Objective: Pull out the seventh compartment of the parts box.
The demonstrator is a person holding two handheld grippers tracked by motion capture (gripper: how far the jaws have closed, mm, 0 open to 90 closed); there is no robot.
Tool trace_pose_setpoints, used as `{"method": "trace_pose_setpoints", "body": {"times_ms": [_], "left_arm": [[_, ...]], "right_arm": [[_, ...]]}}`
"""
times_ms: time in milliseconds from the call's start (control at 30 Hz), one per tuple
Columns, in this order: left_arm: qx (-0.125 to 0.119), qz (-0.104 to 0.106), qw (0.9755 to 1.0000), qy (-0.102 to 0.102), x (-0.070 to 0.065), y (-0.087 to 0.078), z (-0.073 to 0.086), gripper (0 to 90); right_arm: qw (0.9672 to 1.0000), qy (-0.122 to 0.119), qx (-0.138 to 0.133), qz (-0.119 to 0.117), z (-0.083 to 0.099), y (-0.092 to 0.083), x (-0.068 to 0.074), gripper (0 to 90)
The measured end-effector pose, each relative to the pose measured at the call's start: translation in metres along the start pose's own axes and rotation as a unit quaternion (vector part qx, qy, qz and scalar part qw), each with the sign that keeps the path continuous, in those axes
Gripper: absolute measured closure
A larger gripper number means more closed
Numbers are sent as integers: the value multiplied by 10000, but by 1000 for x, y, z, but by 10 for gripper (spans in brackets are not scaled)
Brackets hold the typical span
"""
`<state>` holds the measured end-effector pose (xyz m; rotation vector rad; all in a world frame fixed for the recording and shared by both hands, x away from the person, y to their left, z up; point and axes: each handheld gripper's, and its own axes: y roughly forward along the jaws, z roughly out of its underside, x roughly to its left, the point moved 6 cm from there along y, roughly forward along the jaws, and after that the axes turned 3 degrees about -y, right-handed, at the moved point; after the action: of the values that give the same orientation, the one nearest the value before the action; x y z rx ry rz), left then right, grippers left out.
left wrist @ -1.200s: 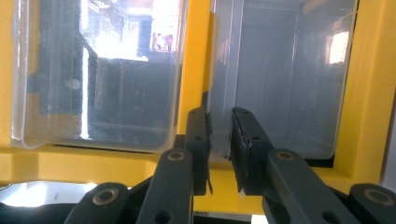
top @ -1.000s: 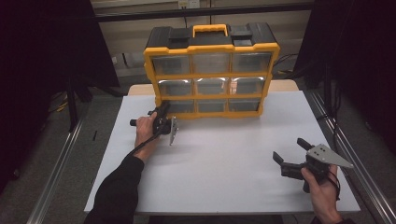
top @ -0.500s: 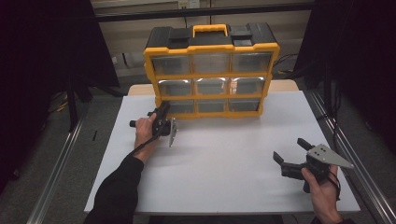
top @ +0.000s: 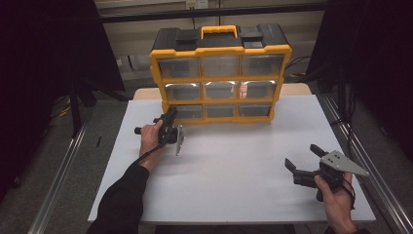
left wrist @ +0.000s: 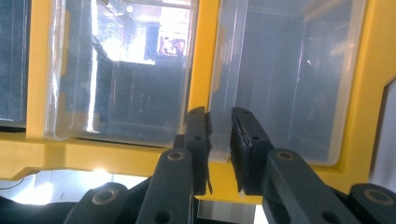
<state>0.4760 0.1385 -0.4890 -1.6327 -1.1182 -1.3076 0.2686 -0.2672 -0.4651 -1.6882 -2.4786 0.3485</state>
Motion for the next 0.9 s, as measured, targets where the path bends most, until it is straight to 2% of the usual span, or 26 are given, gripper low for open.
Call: {"method": "trace_pose_setpoints", "body": {"times_ms": [67,100,200,233,267,300,333,367,400,433,567,667,733,767,833,867,900], "left_arm": [[-45,52,9999,130,1,0,-2,780],[51,27,9999,105,1,-2,0,780],[54,56,9998,157,1,-4,0,780],[23,20,9999,116,1,-4,-1,780],[28,68,9998,193,2,-4,-1,780],[-20,21,9998,181,2,-4,-1,780],[-123,-23,9999,85,1,-3,-3,780],[24,18,9999,120,1,-6,-1,780],[-10,-18,9998,189,3,-6,-2,780],[-178,3,9998,57,1,-5,-4,779],[5,55,9998,173,2,-8,-2,777],[-130,44,9998,126,2,-8,-3,778],[-61,54,9999,123,1,-9,-2,779],[-34,36,9998,198,2,-10,-2,779],[-38,68,9998,196,2,-11,-2,779],[-133,9,9998,131,2,-10,-3,780],[-110,27,9999,62,0,-11,-3,779]], "right_arm": [[10000,7,3,4,0,0,0,1],[10000,-3,-3,10,0,0,0,2],[10000,-15,-12,7,0,0,-1,2],[10000,-16,-11,1,0,0,0,2],[10000,-8,-2,0,0,0,0,2],[10000,-8,-7,8,0,0,0,2],[10000,-5,-3,5,0,0,0,2],[10000,-6,0,3,0,0,0,2],[10000,-3,-3,8,0,0,0,2],[10000,-8,-6,18,0,0,0,2],[10000,1,-1,8,0,0,0,2],[10000,-10,-5,11,0,0,0,2],[10000,-11,-4,12,0,0,0,2],[10000,-5,-5,11,0,0,0,2],[10000,-8,-5,5,0,0,0,2],[10000,-11,-12,10,0,0,-1,2],[10000,-2,-20,17,0,0,-1,2]]}}
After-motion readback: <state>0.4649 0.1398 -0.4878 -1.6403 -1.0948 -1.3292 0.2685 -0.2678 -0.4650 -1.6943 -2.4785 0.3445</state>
